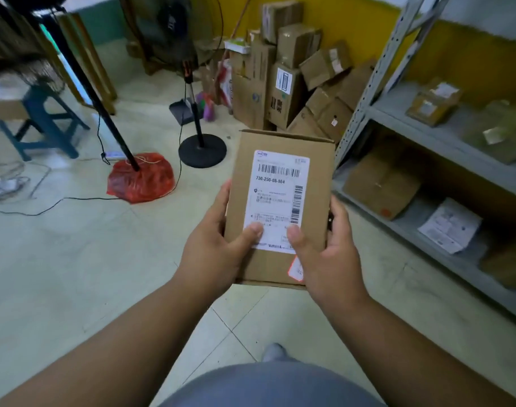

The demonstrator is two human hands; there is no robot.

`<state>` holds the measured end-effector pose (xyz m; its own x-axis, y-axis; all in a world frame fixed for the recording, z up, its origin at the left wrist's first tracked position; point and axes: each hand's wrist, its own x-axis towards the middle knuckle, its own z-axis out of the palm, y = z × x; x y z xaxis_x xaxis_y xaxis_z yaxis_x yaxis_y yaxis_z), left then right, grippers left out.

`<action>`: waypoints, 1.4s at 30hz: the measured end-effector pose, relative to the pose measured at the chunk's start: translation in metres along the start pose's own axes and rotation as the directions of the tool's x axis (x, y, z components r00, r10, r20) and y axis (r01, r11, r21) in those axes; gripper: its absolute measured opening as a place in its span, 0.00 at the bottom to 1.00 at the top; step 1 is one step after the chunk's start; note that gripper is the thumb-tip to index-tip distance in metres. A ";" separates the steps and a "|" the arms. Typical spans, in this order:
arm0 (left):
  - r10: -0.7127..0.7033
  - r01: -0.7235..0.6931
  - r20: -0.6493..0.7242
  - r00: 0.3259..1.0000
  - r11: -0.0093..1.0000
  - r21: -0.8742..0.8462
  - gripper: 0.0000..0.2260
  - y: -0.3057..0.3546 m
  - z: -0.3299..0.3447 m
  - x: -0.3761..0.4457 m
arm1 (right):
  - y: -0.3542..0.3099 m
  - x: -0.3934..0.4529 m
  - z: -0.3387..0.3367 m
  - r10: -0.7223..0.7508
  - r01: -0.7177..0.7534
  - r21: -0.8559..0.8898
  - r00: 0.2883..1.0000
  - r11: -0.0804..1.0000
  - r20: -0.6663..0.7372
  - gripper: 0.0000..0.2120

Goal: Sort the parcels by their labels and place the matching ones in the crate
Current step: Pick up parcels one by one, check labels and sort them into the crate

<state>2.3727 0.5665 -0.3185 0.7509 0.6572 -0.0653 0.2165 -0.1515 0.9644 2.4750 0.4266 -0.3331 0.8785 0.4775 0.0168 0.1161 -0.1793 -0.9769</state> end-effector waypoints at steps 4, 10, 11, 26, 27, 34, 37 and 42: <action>0.016 -0.016 -0.006 1.000 1.000 -0.010 0.29 0.010 0.029 0.048 | 0.001 0.055 -0.019 0.013 -0.013 -0.012 1.000 1.000 0.015 0.30; 0.040 -0.041 0.142 0.989 0.999 0.005 0.32 0.031 0.069 0.125 | 0.007 0.120 -0.050 0.068 -0.066 0.020 0.992 0.998 -0.102 0.30; 0.043 -0.047 0.178 0.983 0.999 0.013 0.32 0.033 0.073 0.142 | 0.010 0.132 -0.051 0.075 -0.073 0.019 0.989 0.997 -0.128 0.30; -0.026 -0.033 0.486 0.873 0.993 0.111 0.24 0.029 0.135 0.459 | 0.057 0.365 -0.015 0.147 -0.256 -0.154 0.851 0.954 -0.505 0.33; -0.026 -0.045 0.501 0.865 0.991 0.128 0.25 0.029 0.139 0.479 | 0.060 0.381 -0.012 0.146 -0.273 -0.170 0.836 0.947 -0.529 0.31; -0.090 -0.082 0.609 0.788 0.965 0.249 0.28 -0.036 0.216 0.580 | 0.142 0.473 -0.005 0.296 -0.491 -0.154 0.715 0.857 -0.633 0.28; -0.223 0.004 0.563 0.796 0.932 0.364 0.29 -0.100 0.254 0.605 | 0.210 0.494 0.005 0.392 -0.575 -0.144 0.698 0.805 -0.599 0.28; -0.364 0.117 0.570 0.737 0.899 0.423 0.28 -0.207 0.306 0.620 | 0.335 0.514 0.008 0.543 -0.714 -0.093 0.604 0.694 -0.584 0.25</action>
<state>2.9844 0.7796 -0.6371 0.8300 0.1183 -0.5451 0.5461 -0.3713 0.7509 2.9620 0.6187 -0.6535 0.8642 -0.3110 -0.3956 -0.5032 -0.5451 -0.6706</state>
